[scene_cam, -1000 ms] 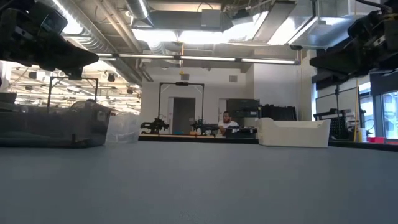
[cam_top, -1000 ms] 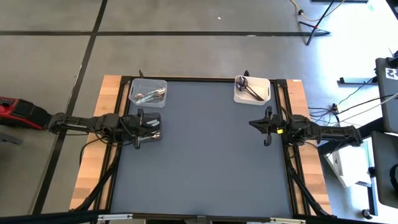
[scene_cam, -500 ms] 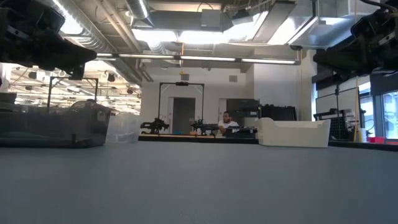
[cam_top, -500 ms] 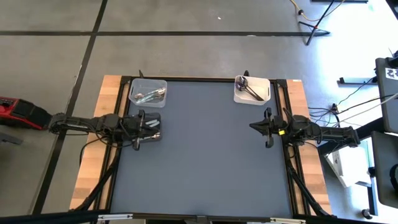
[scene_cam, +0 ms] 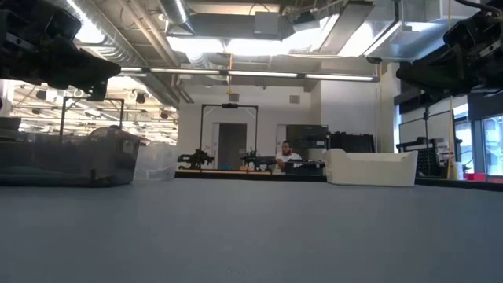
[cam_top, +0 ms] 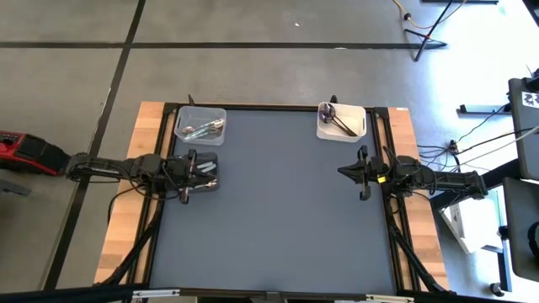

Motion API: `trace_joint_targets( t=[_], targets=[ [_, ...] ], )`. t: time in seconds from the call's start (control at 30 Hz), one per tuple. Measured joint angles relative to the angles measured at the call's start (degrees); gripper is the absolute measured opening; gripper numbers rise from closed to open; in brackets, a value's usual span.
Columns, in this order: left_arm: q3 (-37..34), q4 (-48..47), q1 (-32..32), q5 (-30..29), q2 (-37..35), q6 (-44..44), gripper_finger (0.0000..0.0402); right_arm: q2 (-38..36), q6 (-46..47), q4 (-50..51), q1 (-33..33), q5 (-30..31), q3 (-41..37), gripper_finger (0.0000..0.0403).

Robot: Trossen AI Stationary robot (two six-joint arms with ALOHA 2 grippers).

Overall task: Sort silverware by color (type)
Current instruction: Return to Home Position

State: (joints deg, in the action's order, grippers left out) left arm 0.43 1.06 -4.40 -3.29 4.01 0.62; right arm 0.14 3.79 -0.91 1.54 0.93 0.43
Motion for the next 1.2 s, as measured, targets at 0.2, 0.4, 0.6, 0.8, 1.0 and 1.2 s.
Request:
trace_joint_targets(
  t=[0.2,0.4,0.6,0.8,1.0,1.2],
  targets=[
    [0.00,-0.02,-0.02,0.00,0.00,0.78,0.0005,0.00,-1.03,0.03,-0.02,-0.03,0.00,0.0003],
    [0.00,-0.02,-0.02,-0.06,0.00,1.09,0.0005,0.00,-1.23,0.07,-0.01,-0.07,0.00,0.0003],
    [0.00,-0.02,-0.01,-0.12,0.00,1.12,0.0005,0.00,-1.22,0.09,-0.01,-0.07,0.00,0.0003],
    [0.00,-0.02,0.00,-0.15,0.00,1.12,0.0005,0.00,-7.69,0.11,-0.02,-0.09,0.00,0.0003],
    [0.00,-0.02,-0.02,-0.17,0.00,1.07,0.0005,0.00,-8.55,0.11,-0.01,-0.07,0.00,0.0003],
    [0.00,-0.02,-0.02,-0.17,0.00,1.07,0.0005,0.00,-8.52,0.11,-0.01,-0.07,0.00,0.0003]
  ],
)
